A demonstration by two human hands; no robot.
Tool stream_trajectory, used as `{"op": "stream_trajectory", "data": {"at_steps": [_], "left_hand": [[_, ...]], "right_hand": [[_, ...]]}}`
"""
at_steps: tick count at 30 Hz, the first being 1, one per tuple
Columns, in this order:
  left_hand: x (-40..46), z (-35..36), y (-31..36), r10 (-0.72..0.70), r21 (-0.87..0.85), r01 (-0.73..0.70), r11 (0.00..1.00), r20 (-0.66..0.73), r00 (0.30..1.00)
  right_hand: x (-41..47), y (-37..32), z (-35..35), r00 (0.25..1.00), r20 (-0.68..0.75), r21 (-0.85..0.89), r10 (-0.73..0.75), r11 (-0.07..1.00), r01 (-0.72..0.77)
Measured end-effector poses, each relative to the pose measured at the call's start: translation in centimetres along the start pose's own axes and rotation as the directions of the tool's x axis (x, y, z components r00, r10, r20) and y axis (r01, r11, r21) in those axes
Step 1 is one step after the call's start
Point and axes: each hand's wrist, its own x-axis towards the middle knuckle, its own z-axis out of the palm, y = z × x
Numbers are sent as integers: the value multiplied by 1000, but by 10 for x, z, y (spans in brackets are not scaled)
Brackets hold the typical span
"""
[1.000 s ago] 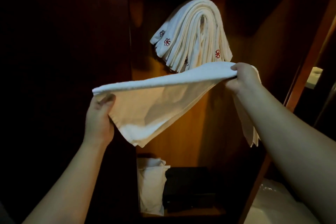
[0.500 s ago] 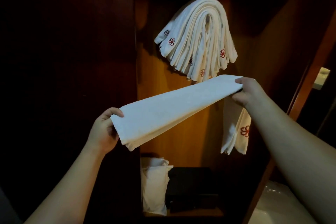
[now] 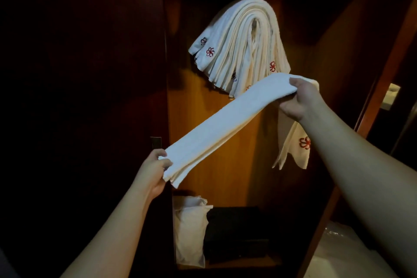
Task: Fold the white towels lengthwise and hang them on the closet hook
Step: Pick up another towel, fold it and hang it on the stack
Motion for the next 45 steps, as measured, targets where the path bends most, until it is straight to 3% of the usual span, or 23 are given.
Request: {"op": "stream_trajectory", "data": {"at_steps": [8,10,12,14,16,19,22,27,29,31,34,36,38,41,45], "left_hand": [[17,29,-40,-156,287,174,942,-86,984],[13,37,-33,-95,350,135,927,-130,987],[1,49,-16,98,293,-45,955,-169,981],[-20,68,9,288,141,-273,951,-97,953],[-44,94,37,413,19,-416,909,79,907],[-64,132,71,387,-43,-393,918,303,871],[-61,163,94,311,-11,-337,942,410,857],[-37,179,114,171,163,-241,957,357,918],[-31,176,121,126,134,-172,976,298,946],[-20,172,127,149,20,-159,987,244,958],[-4,170,138,241,-120,-223,967,173,955],[8,174,147,275,-199,-248,948,120,954],[25,179,160,299,-237,-279,931,50,953],[52,183,185,407,-101,-403,910,28,913],[79,194,223,475,95,-483,871,90,875]], "right_hand": [[-11,14,46,997,63,-90,-54,994,60],[-14,18,56,991,107,-146,-78,985,93],[-17,23,66,982,158,-264,-107,953,146],[-18,27,77,969,209,-400,-133,893,208],[-19,30,88,957,255,-502,-141,826,255],[-20,33,105,944,286,-564,-165,767,305],[-20,27,120,944,282,-565,-170,766,307],[-14,7,131,914,322,-496,-248,778,386],[-8,1,128,892,339,-534,-299,720,444],[0,-6,117,870,360,-645,-338,584,493],[17,-15,98,824,397,-811,-405,267,521],[31,-20,89,791,406,-827,-459,184,531],[45,-26,84,773,401,-835,-491,150,529],[63,-37,81,767,372,-853,-523,132,504],[94,-56,79,818,297,-829,-492,293,477]]}}
